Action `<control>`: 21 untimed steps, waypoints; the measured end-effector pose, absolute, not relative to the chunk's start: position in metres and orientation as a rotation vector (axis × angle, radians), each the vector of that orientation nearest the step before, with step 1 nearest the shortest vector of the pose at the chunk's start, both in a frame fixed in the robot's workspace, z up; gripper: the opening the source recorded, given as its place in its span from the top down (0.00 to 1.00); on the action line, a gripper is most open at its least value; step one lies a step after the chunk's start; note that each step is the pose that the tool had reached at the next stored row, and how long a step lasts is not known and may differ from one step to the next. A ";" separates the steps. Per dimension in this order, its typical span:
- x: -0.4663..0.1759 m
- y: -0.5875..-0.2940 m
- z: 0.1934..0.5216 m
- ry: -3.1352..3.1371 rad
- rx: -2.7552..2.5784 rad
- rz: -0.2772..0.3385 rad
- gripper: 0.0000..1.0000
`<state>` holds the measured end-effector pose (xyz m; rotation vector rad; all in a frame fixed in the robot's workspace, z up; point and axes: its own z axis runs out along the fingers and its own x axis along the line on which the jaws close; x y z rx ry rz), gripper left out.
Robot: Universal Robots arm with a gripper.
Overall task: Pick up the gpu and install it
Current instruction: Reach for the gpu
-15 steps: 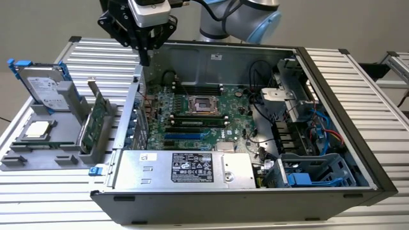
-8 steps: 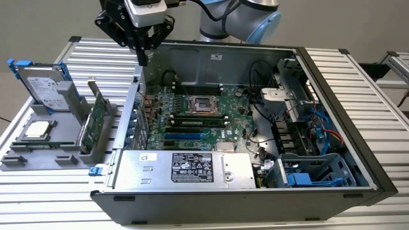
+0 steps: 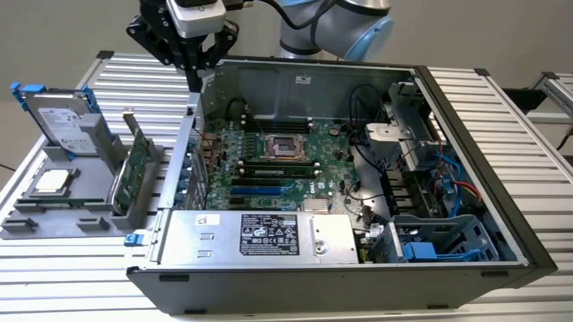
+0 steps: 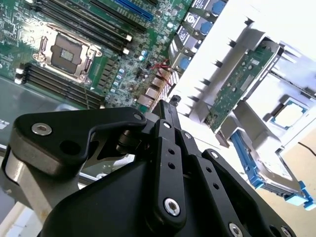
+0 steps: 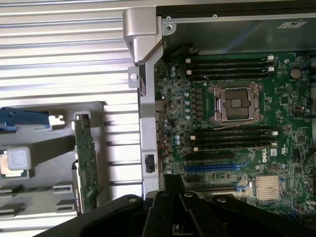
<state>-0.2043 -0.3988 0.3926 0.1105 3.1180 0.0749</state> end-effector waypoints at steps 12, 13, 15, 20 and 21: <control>-0.215 -0.399 0.393 3.118 0.110 0.075 1.00; -0.216 -0.399 0.393 3.118 0.110 0.075 1.00; -0.217 -0.399 0.393 3.118 0.110 0.075 1.00; -0.222 -0.399 0.393 3.118 0.110 0.075 1.00; -0.223 -0.399 0.393 3.118 0.111 0.075 1.00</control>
